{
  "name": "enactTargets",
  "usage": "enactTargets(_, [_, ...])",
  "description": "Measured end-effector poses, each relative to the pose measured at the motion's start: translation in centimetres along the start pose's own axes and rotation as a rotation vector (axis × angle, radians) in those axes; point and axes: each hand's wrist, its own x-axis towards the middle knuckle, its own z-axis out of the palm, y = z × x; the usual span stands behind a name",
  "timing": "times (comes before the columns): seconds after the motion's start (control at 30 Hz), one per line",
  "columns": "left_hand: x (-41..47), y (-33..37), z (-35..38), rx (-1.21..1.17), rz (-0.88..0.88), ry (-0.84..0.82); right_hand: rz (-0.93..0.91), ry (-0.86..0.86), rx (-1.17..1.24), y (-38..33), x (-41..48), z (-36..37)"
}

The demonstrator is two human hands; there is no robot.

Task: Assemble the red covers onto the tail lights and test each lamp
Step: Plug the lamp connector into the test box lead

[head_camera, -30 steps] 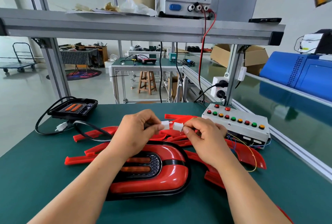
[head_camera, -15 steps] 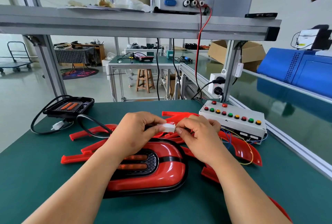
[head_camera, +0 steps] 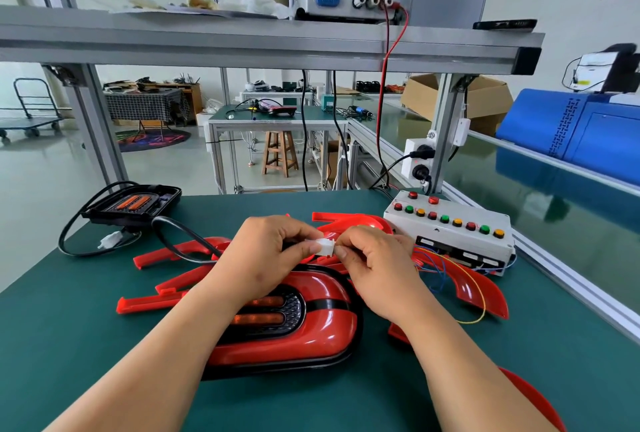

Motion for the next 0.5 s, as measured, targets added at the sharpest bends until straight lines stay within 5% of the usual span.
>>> enactTargets(0.5, [-0.06,-0.06,0.31,0.031,-0.015,-0.020,0.002,-0.019,0.018,-0.46,-0.17,0.09])
